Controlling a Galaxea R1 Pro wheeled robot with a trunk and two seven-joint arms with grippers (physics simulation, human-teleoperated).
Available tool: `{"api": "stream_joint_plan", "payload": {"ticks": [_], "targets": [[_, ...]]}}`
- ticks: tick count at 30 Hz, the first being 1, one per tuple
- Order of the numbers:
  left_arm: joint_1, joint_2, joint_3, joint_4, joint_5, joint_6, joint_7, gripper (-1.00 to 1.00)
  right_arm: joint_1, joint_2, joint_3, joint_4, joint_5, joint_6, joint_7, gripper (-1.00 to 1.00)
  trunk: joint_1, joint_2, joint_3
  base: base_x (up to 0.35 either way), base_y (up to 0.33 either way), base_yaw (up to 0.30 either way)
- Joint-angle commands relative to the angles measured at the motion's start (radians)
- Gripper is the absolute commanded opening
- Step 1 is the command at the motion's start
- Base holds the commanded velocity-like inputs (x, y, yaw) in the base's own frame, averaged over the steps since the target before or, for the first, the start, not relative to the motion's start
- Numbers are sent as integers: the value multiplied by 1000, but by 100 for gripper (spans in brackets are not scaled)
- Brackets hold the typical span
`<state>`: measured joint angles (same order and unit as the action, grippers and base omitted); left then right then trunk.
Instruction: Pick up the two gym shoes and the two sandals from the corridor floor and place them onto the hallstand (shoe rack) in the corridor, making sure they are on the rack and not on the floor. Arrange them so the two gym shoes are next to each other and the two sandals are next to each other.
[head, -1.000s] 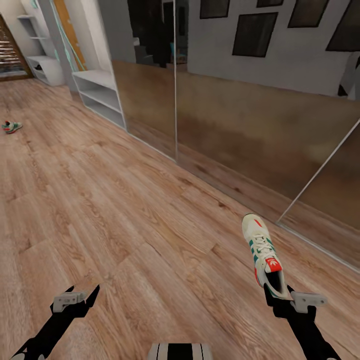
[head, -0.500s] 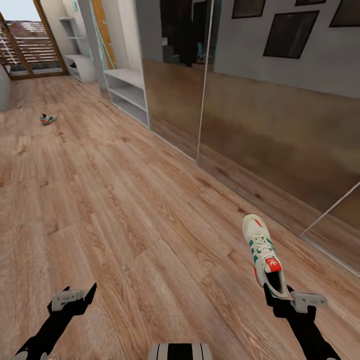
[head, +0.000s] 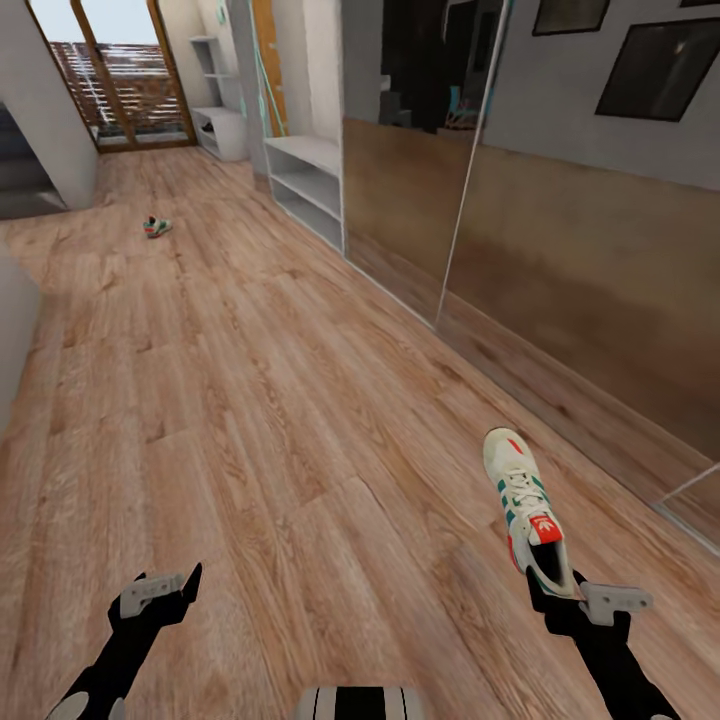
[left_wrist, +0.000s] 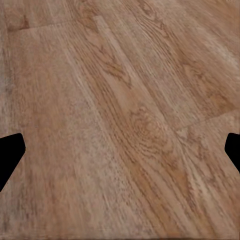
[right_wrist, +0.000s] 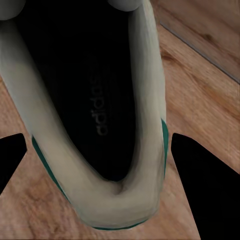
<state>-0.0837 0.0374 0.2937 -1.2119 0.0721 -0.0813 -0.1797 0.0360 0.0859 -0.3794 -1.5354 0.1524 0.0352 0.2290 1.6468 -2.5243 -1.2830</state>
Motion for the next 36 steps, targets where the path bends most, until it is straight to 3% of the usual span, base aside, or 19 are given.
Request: {"api": "stream_joint_plan", "payload": {"ticks": [1,11,21,36], "targets": [[0,0,-1,0,0,0,3,100,0,0,0,0,-1,0,0,-100,0,0,0,0,0,278],[-1,-1,-8,0,3,0,64,100,1,0,0,0,-1,0,0,-100,0,0,0,0,0,278],[-1,-1,-12,-1,4,0,79,100,1,0,1,0,-1,0,0,-100,0,0,0,0,0,262],[-1,-2,-14,-1,5,0,82,100,1,0,38,11,12,-1,-16,-100,0,0,0,51,0,57]]}}
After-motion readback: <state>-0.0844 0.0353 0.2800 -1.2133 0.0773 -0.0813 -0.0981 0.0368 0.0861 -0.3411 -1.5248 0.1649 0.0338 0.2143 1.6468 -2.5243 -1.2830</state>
